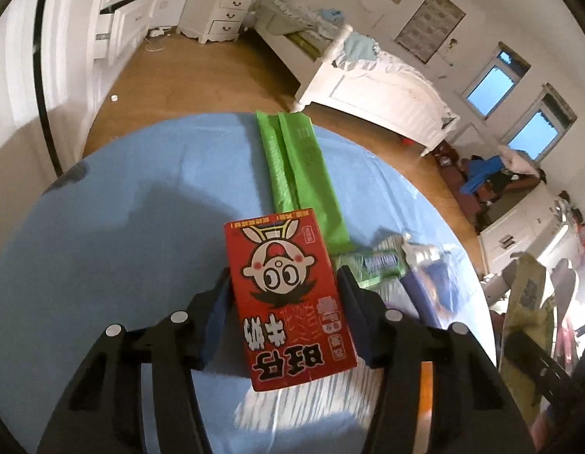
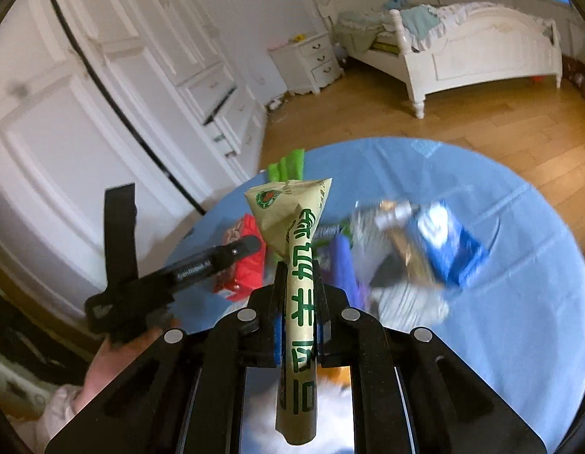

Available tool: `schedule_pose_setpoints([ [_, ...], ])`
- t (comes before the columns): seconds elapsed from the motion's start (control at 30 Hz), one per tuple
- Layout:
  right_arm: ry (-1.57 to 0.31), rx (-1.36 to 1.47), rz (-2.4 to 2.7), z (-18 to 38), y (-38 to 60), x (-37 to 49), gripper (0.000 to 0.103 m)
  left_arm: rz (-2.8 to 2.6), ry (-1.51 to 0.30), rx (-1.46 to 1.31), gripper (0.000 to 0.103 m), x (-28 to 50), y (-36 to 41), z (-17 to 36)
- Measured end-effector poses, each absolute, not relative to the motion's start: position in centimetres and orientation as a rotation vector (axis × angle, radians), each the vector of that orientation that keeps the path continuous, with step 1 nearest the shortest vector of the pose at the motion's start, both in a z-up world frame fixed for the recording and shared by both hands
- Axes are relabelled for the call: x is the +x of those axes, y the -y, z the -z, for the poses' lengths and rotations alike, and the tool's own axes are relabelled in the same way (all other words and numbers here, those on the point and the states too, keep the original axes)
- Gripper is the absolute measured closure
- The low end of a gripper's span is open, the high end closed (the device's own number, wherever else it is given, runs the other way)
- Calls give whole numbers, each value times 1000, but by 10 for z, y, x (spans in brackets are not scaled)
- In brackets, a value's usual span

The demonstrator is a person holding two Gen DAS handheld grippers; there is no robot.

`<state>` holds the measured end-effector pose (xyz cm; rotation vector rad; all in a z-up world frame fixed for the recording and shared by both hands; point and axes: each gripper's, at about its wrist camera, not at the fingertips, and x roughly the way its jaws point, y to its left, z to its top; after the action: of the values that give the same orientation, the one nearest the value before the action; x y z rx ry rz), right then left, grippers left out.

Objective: Collect trash
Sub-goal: 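Grasp a red milk carton with left tool while right grasps beige snack stick, then drop the red carton and snack stick into the black bin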

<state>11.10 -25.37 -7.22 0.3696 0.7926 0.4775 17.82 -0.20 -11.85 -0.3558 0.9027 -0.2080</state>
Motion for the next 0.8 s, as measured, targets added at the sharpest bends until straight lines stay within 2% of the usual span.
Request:
schedule_pose_setpoints([
  [0.2, -698, 517, -447, 92, 305, 68, 91, 346, -776, -281, 50, 122, 31, 67],
  [0.4, -608, 630, -237, 107, 402, 19, 91, 574, -758, -222, 50, 106, 128, 36],
  [0.63, -610, 713, 7, 141, 509, -25, 91, 844, -834, -138, 50, 102, 272, 58],
  [0.8, -631, 772, 99, 175, 546, -39, 91, 960, -924, -85, 50, 103, 347, 91],
])
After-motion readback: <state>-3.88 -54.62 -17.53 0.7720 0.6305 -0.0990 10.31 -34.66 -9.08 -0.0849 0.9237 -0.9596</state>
